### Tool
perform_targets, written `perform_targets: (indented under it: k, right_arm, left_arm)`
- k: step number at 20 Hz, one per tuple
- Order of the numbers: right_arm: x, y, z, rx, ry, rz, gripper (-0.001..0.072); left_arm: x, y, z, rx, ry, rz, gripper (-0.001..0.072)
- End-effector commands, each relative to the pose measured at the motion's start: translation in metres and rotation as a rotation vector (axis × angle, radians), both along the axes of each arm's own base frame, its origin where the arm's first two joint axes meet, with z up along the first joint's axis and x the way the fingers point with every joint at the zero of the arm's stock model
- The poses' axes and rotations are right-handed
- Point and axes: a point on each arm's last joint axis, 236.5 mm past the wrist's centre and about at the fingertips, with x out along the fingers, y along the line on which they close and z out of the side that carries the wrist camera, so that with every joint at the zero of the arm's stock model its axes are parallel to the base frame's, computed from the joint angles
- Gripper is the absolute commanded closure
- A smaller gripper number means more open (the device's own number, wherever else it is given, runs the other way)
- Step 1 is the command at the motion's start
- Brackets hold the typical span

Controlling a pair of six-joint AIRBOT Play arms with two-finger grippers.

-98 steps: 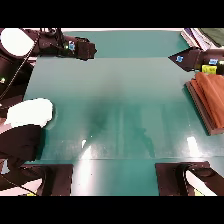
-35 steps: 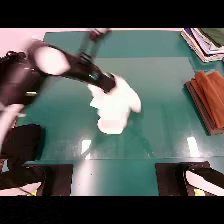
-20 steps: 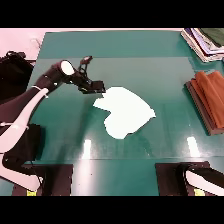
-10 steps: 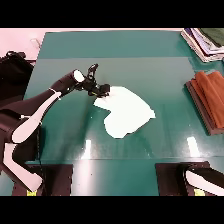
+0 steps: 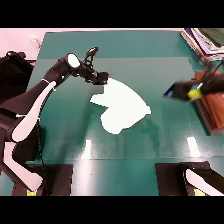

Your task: Fold the shirts.

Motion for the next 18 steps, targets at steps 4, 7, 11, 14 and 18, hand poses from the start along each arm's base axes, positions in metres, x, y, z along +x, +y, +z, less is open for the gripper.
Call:
perform_targets:
  k: [4, 7, 11, 14, 18]
  right_arm:
    - [-0.023, 0.043, -0.127, 0.275, 0.183, -0.261, 0.0237]
    - [-0.004, 0.069, -0.138, 0.305, 0.178, -0.223, 0.0237]
    - [0.038, 0.079, -0.135, 0.265, 0.102, -0.193, 0.0584]
    - [0.067, 0.071, -0.086, 0.224, -0.058, -0.114, 0.0695]
    - [0.072, 0.039, 0.071, 0.146, -0.405, 0.023, 0.0696]
  left_arm:
    - [-0.004, 0.003, 0.003, 0.024, 0.006, -0.029, 0.0679]
    - [-0.004, 0.003, 0.003, 0.024, 0.006, -0.029, 0.0679]
    - [-0.012, 0.004, 0.002, 0.035, 0.031, -0.05, 0.0679]
    - [-0.009, 0.01, 0.042, 0.051, -0.059, -0.058, 0.0679]
    - [-0.02, 0.033, 0.202, 0.048, -0.431, -0.069, 0.0679]
